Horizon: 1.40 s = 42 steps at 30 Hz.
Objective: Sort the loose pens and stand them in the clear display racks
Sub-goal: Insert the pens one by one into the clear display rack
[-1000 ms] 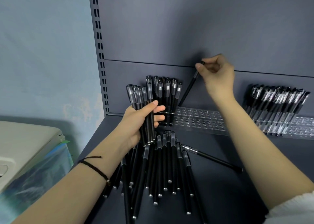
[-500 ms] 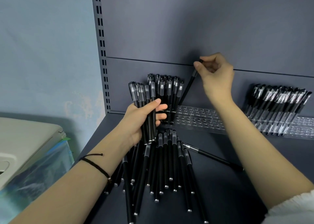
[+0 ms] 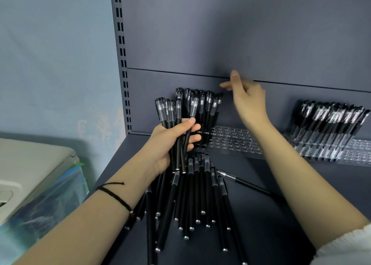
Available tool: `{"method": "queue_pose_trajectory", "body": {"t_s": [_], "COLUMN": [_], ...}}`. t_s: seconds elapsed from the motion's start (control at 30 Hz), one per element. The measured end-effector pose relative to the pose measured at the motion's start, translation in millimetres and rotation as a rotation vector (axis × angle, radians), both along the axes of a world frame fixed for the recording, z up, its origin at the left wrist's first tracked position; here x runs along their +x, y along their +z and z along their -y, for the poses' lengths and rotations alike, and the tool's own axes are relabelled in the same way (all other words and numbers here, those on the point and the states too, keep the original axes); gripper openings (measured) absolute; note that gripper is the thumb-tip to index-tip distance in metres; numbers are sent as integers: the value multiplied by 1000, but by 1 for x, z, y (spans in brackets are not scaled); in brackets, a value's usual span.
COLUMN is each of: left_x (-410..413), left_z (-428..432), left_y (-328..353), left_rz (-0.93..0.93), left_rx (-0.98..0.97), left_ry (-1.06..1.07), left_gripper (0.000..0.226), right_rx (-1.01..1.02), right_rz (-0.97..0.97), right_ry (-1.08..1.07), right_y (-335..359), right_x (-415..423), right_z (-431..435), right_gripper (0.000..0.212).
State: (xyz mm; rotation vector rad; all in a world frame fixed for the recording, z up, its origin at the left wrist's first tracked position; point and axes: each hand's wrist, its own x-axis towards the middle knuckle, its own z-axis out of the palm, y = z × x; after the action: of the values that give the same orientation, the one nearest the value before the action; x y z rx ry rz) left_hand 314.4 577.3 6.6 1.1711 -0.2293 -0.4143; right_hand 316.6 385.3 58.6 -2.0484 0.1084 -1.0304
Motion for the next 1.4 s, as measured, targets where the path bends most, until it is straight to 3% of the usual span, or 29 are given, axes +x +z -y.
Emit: {"method": "queue_pose_trajectory", "body": {"t_s": [0.1,0.27,0.4,0.5,0.63,0.9,0.97,1.13,1.3,1.4], "left_x": [-2,-5,-5,-6,-4,-1,-2,1,2,0], "left_z": [1,2,4,6,5,6,7,6,5,3], "left_y": [1,2,2,3,0,-1,1,0,-1,0], "left_rz": [16,96,105,72,63,-28,-45,-43,-48,-16], "left_rx": [-32,-53,-95,-107,-30,-25,-31,-56,-40,-32], "left_ry": [-7,-12,-19,-5,20,-26,-33,-22,-24,-54], "left_gripper": [28,26,23,26,37,26,17,26,26,25], "right_rx": [-48,-236,17,234,62,-139,-139,-134,-322,-353], "right_rz": [79,-240,-230,-25,199,168,161,151,-13,-37], "right_ry": [100,455,529,463,173,-55,-49,-32,-35,-44], "right_y": [9,17,19,26,28,3,1,2,-5,-9], "right_x": [-5,-19,-21,-21,-17,-3,-1,-3,1,3], "right_z": [-10,-34,-37,-28,-7,6,6,1,-2,1], "right_gripper": [29,19,21,33,27,28,29,29,20,38]}}
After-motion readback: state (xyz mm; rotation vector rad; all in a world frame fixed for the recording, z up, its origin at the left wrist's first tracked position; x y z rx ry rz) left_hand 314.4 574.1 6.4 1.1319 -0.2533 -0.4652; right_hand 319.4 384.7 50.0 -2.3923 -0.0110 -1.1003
